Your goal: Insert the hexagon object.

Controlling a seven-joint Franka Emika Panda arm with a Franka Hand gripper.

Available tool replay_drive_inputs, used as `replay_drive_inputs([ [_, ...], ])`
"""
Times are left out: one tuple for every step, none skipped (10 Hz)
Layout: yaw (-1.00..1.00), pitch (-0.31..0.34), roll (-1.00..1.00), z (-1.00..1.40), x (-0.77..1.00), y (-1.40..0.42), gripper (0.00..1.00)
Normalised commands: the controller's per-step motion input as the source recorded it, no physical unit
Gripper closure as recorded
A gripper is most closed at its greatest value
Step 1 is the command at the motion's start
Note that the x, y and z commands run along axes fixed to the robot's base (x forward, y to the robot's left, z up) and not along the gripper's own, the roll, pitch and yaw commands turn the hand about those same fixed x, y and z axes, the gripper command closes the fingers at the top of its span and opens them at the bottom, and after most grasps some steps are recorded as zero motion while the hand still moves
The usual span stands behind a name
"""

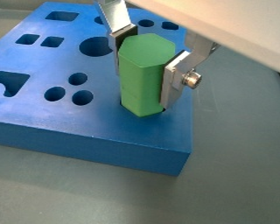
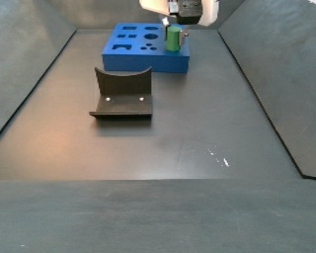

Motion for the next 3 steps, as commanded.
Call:
replay_drive_inputs([
  [0.21, -0.139, 0.00, -0.02, -0.27, 0.00, 1.00],
  [0.00, 0.000, 0.03, 0.00, 0.00, 0.00, 1.00],
  [0.00, 0.000, 0.00, 0.00, 0.00, 0.00, 1.00],
])
